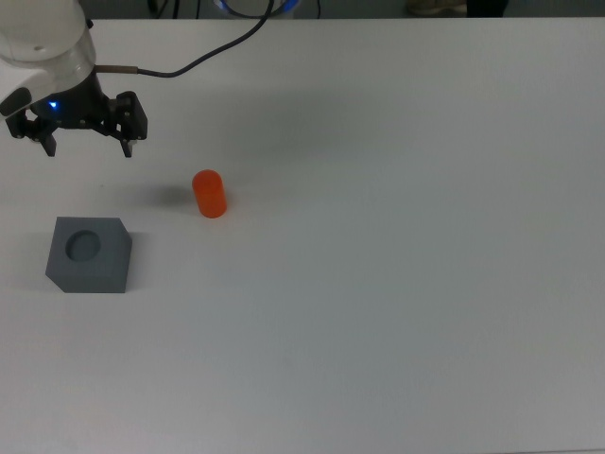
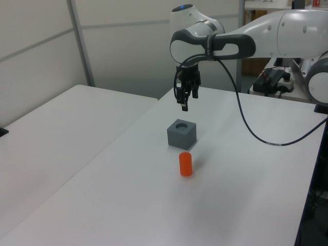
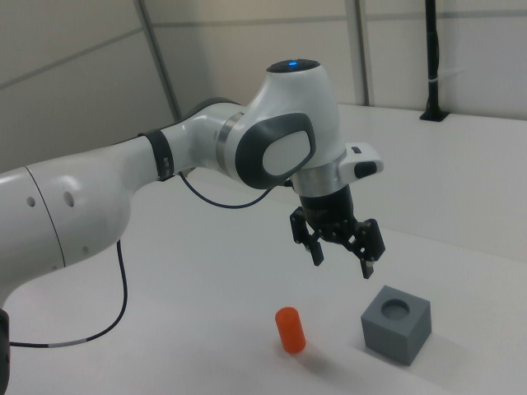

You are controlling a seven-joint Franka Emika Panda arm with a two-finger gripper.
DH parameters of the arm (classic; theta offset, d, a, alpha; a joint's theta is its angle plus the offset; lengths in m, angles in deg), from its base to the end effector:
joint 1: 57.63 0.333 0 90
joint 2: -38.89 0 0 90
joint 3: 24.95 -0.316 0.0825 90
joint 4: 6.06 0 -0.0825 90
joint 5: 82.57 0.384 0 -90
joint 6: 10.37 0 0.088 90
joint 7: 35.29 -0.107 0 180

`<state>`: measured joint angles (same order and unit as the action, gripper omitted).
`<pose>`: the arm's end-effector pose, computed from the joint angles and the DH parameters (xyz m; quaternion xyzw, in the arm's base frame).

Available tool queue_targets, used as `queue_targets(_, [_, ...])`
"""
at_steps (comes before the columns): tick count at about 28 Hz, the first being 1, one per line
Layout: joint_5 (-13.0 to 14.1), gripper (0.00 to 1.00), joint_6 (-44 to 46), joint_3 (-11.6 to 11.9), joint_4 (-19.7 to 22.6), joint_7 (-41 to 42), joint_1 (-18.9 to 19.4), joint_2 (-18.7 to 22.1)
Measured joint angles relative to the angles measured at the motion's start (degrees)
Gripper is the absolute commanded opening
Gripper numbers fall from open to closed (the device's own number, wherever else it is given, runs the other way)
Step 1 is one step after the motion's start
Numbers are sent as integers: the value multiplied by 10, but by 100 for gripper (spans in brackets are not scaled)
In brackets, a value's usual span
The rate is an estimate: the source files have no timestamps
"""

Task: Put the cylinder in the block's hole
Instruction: 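Move the open gripper down toward the orange cylinder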

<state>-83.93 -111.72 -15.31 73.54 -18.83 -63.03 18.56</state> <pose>0.6504 -0.1589 0.5138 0.9989 0.0201 0.0032 0.0432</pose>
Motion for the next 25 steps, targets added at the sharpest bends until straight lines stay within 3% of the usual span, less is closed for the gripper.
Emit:
queue_targets(21, [-1, 100, 0, 3, 0, 0, -5, 2])
queue_targets(25, [-1, 100, 0, 2, 16, 0, -4, 15])
